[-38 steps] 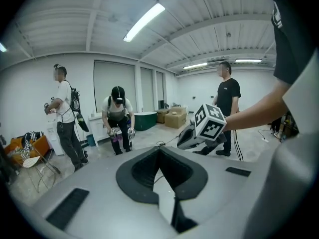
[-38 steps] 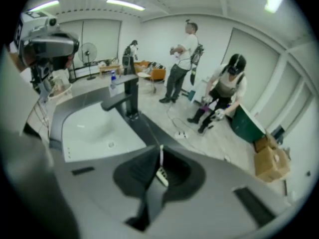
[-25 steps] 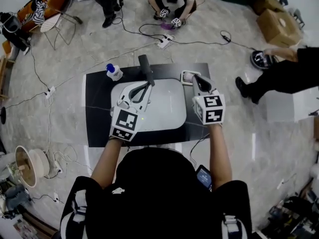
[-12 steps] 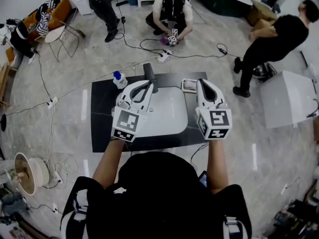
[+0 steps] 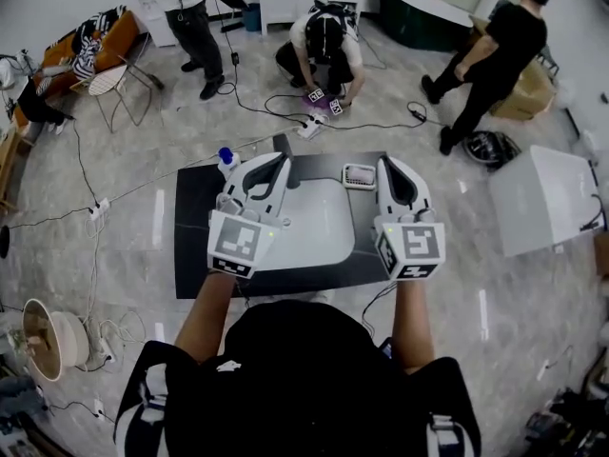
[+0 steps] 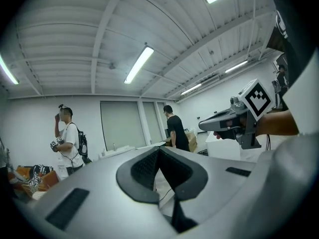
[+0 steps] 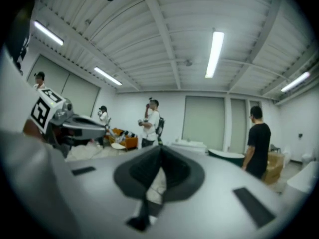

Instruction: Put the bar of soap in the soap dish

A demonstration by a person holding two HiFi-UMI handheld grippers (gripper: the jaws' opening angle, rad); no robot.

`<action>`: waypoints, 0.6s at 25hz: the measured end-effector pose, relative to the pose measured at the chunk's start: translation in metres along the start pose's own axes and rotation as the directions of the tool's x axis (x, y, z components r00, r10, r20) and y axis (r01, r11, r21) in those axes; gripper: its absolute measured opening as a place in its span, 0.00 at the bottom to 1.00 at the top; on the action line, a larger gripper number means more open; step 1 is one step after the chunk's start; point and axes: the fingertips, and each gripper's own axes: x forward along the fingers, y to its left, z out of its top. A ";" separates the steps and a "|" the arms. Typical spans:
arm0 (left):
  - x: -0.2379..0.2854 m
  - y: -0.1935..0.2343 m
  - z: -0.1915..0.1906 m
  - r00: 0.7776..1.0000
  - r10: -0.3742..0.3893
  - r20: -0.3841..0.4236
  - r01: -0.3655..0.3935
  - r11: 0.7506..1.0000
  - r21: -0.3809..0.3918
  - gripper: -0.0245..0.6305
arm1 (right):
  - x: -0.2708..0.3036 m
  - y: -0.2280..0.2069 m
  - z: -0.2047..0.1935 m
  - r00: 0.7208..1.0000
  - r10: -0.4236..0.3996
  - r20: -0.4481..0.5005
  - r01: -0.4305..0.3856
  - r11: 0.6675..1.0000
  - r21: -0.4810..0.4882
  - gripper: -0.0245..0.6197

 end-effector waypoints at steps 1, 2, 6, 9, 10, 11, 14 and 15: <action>-0.003 0.001 0.003 1.000 0.004 0.005 -0.004 1.000 0.001 0.07 | -0.002 0.002 0.004 1.000 0.001 0.007 -0.001 1.000 -0.003 0.09; -0.005 0.002 0.006 1.000 0.007 0.011 -0.007 1.000 0.002 0.07 | -0.004 0.004 0.007 1.000 0.003 0.013 -0.003 1.000 -0.004 0.09; -0.011 0.004 0.012 0.999 0.019 0.028 -0.019 1.000 0.008 0.07 | -0.007 0.010 0.011 1.000 0.011 0.022 -0.011 1.000 -0.002 0.09; -0.012 0.004 0.012 0.999 0.022 0.035 -0.023 1.000 0.009 0.07 | -0.007 0.013 0.009 1.000 0.015 0.022 -0.015 1.000 -0.002 0.09; -0.012 0.003 0.012 0.999 0.022 0.036 -0.022 1.000 0.008 0.07 | -0.008 0.014 0.008 1.000 0.016 0.021 -0.016 1.000 -0.002 0.09; -0.012 0.002 0.012 0.999 0.022 0.036 -0.022 1.000 0.007 0.07 | -0.008 0.015 0.007 1.000 0.016 0.020 -0.016 1.000 -0.003 0.09; -0.014 0.002 0.012 0.999 0.021 0.037 -0.021 1.000 0.007 0.07 | -0.007 0.019 0.007 1.000 0.019 0.019 -0.019 1.000 -0.007 0.09; -0.014 0.003 0.011 0.999 0.020 0.037 -0.020 1.000 0.007 0.07 | -0.006 0.020 0.008 1.000 0.020 0.020 -0.020 1.000 -0.009 0.09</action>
